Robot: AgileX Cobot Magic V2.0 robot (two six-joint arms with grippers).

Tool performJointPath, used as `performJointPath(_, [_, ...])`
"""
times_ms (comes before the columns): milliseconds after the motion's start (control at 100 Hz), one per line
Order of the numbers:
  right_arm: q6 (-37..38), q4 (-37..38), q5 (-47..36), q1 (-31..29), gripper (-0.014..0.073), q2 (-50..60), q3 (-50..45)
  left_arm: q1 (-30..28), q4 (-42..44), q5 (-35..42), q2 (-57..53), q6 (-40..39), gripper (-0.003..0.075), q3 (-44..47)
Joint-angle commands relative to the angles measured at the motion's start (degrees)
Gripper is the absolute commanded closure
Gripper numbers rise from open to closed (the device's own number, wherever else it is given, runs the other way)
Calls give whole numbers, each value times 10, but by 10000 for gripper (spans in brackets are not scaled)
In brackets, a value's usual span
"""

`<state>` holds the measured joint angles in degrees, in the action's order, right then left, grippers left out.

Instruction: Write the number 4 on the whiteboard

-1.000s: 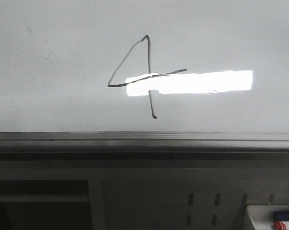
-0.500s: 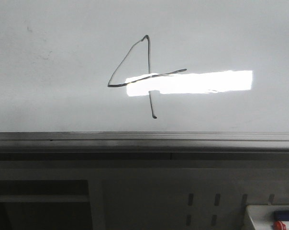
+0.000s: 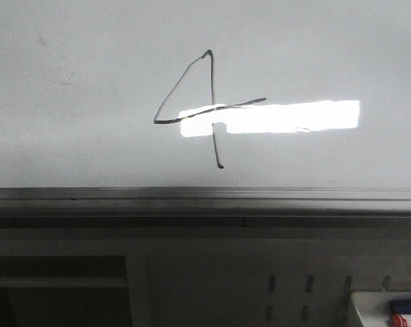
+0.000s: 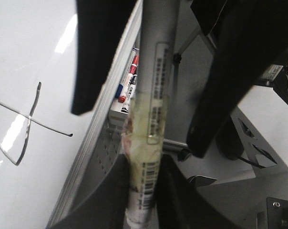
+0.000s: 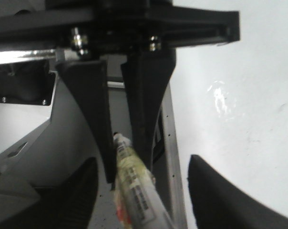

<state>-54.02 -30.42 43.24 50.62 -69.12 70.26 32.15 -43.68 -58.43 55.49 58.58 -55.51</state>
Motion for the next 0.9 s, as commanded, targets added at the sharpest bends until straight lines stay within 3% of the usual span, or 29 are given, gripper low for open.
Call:
performJointPath(0, [1,-13,-58,-3,99,31,17,2,-32,24,-4,-18,741,-17])
performJointPath(130, [1,-13,-76,-38,106,65,17,2,-32,85,-4,-63,741,5])
performJointPath(340, [77,-13,-67,-143,144,130,17,2,-45,318,-6,-194,741,100])
performJointPath(440, [96,-13,-36,-190,316,152,15,2,-81,406,-5,-195,741,155])
performJointPath(570, [96,-13,-16,-229,664,166,-4,3,-100,489,-3,-195,741,199])
performJointPath(700, [101,-14,-42,-234,655,172,-44,19,-108,573,3,-195,741,215])
performJointPath(890, [101,-24,-85,-234,657,172,-99,58,-128,624,36,-195,741,216])
